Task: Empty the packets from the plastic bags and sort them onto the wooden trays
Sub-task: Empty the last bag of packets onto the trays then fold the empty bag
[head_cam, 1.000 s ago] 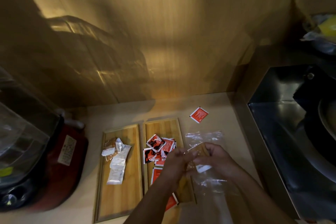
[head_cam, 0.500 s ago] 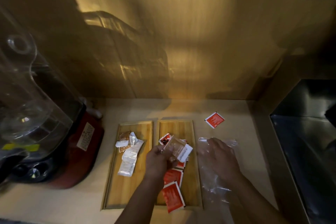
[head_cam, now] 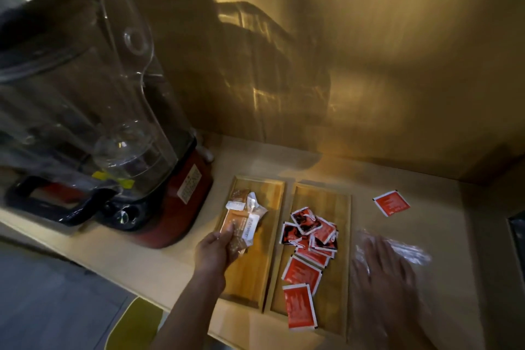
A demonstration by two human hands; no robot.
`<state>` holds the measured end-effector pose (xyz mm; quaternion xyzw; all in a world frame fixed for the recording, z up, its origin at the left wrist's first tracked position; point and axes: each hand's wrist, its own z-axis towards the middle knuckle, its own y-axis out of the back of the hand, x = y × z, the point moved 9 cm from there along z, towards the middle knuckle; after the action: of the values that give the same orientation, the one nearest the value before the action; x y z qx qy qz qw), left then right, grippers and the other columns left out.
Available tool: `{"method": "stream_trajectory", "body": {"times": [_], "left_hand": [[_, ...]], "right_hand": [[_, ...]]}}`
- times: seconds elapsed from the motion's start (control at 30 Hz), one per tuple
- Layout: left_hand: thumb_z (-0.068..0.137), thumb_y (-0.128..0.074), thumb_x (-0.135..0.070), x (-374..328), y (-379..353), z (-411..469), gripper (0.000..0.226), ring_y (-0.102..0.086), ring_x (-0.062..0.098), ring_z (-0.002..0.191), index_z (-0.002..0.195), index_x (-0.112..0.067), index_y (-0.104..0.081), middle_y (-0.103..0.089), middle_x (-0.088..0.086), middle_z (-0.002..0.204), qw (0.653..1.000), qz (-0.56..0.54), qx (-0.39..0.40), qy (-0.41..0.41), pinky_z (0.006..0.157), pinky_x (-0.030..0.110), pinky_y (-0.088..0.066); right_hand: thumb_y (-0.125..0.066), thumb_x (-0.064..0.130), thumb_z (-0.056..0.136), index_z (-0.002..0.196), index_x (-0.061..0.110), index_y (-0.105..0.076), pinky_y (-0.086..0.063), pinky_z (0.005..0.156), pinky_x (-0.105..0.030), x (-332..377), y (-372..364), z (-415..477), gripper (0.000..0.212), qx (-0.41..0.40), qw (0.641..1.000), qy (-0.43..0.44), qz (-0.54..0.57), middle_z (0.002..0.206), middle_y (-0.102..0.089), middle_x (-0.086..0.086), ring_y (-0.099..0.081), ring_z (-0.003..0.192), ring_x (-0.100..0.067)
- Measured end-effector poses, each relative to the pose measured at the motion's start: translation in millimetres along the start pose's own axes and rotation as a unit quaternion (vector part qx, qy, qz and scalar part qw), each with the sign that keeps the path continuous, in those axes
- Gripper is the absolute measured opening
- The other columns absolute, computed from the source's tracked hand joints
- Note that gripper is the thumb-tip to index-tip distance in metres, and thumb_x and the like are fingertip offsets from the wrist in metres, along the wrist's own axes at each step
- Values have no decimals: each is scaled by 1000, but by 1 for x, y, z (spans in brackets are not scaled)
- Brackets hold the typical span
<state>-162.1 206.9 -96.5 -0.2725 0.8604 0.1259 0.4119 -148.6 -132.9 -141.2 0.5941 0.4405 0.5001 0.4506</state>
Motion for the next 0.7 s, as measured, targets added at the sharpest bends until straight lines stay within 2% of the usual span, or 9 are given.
{"method": "stream_trajectory", "body": {"times": [0.07,0.13,0.3,0.47,0.53,0.6,0.7], "left_hand": [[85,-65,-22,2,16,8,16,-60,14,57,79,-8,-59,-67,10,74,999,10,-35,1,50,25,-46],[85,-65,-22,5,23,15,17,-58,17,62,88,-5,-61,-66,12,79,999,19,-42,9,54,26,-45],[87,-61,-10,17,21,24,19,-63,24,74,102,2,-60,-67,17,93,996,83,-30,30,58,31,-50],[86,-61,-12,15,20,28,19,-62,23,73,98,3,-61,-65,18,88,979,198,-31,27,61,34,-55],[85,-62,-17,6,19,26,19,-60,23,75,95,-1,-60,-64,17,90,960,277,-36,2,69,41,-55],[83,-63,-25,-11,17,21,25,-61,26,80,99,-6,-60,-66,14,90,920,384,-57,-49,77,43,-55],[86,-58,-34,-38,-4,5,34,-65,31,93,111,-11,-59,-67,15,104,852,499,-76,-140,77,35,-53]], "right_hand": [[-27,46,93,133,14,-47,-35,105,-41,1,-5,2,55,-3,1000,9,-27,137,-54,-11,-49,128,-25],[-35,43,89,132,12,-49,-37,101,-45,0,-10,3,55,-18,1000,9,-21,138,-53,-14,-51,127,-28],[-34,43,87,128,11,-55,-39,97,-46,2,-3,5,56,-59,998,17,-20,132,-58,-15,-55,123,-28],[-37,43,87,129,11,-52,-39,98,-47,0,-5,4,56,-73,997,31,-25,134,-57,-15,-53,125,-28],[-35,44,87,129,10,-53,-38,99,-47,1,-5,4,57,-73,996,34,-24,133,-57,-15,-52,125,-28],[-34,45,87,129,11,-53,-37,100,-46,1,-6,4,58,-70,997,33,-21,134,-57,-14,-52,126,-27],[-33,46,87,128,13,-55,-36,100,-46,-2,-7,5,57,-54,998,16,-6,134,-57,-12,-53,125,-26]]}}
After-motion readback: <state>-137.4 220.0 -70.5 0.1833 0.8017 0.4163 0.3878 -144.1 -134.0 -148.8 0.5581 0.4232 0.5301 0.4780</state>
